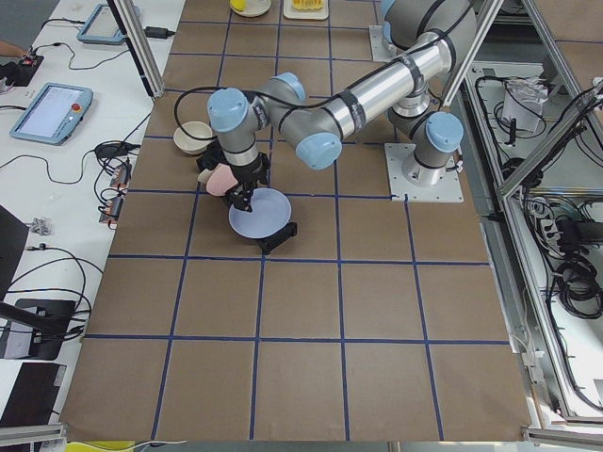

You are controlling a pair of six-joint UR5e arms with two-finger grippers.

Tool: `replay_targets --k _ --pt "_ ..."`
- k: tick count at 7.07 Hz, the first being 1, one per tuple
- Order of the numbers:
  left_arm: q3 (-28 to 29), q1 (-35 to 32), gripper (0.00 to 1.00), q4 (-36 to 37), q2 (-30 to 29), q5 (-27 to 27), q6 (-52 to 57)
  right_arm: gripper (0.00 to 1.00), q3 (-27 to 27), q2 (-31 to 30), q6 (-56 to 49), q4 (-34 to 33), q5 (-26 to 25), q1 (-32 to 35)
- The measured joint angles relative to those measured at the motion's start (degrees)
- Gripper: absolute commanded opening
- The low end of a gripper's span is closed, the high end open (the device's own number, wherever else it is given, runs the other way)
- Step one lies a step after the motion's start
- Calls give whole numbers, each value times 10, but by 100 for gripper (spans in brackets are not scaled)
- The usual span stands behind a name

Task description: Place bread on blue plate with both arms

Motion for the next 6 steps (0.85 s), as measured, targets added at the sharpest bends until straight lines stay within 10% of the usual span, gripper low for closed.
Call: replay_targets --k 6 --pt "64 -10 92 9 -173 -49 -3 99 91 162 -145 -258 -21 -164"
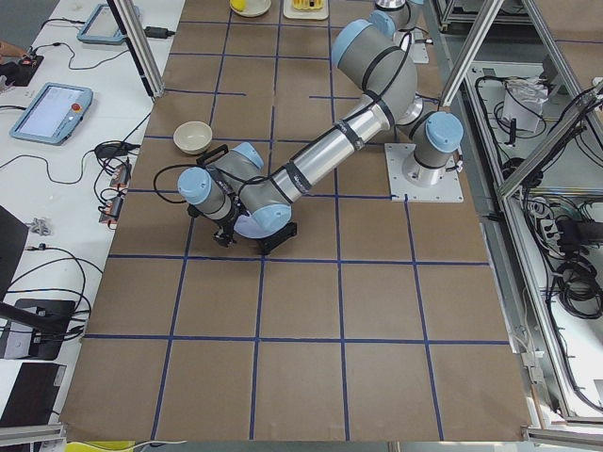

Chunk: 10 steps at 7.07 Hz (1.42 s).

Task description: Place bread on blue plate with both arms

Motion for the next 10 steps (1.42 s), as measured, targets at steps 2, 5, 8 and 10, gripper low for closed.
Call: replay_targets --k 2,5,8,10 --pt "0 1 31 9 -12 -3 1 99 -32 23 -9 -4 1 -23" --pt "1 1 0 14 -14 2 -20 91 -52 77 -10 -14 2 -30" --pt "12 -1 0 10 0 4 -23 5 -50 91 -11 -18 -1 -30" --pt "20 -2 0 -7 28 3 -22 5 -50 87 -12 -15 -9 -30"
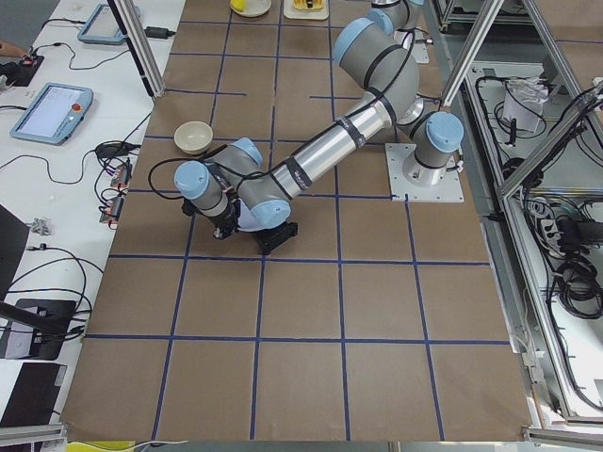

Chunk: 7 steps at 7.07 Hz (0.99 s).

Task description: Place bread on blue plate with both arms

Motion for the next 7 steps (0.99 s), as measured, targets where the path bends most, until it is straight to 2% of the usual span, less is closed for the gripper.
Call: replay_targets --k 4,5,7 --pt "-5 1 0 -72 102 -4 3 5 -12 -39 -2 15 0 33" --pt "-4 0 0 -100 127 -4 0 5 -25 -68 0 40 2 60" --pt "-6 -31 0 -138 171 -12 -31 6 -65 -148 16 132 4 130"
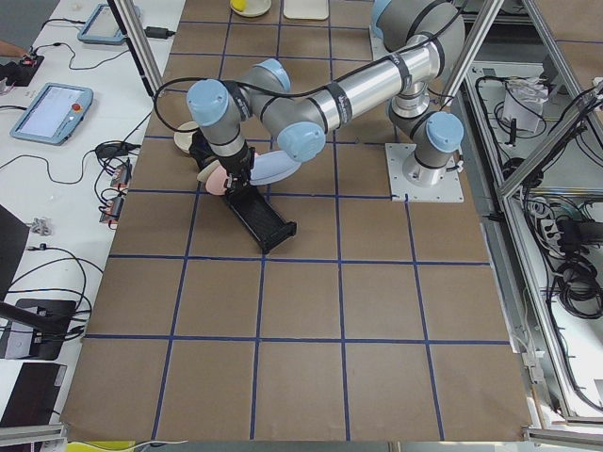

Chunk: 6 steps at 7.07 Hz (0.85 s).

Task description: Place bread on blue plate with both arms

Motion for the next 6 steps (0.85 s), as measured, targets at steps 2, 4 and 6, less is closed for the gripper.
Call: replay_targets --k 2,4,6 --pt "-2 -103 0 -6 26 -2 -122 6 -39 -69 56 90 0 77" --pt "-5 -212 0 0 32 -5 -291 5 -61 -112 151 151 -3 173" --pt "-14 -292 1 35 24 -6 -436 5 -67 -129 231 202 -3 247"
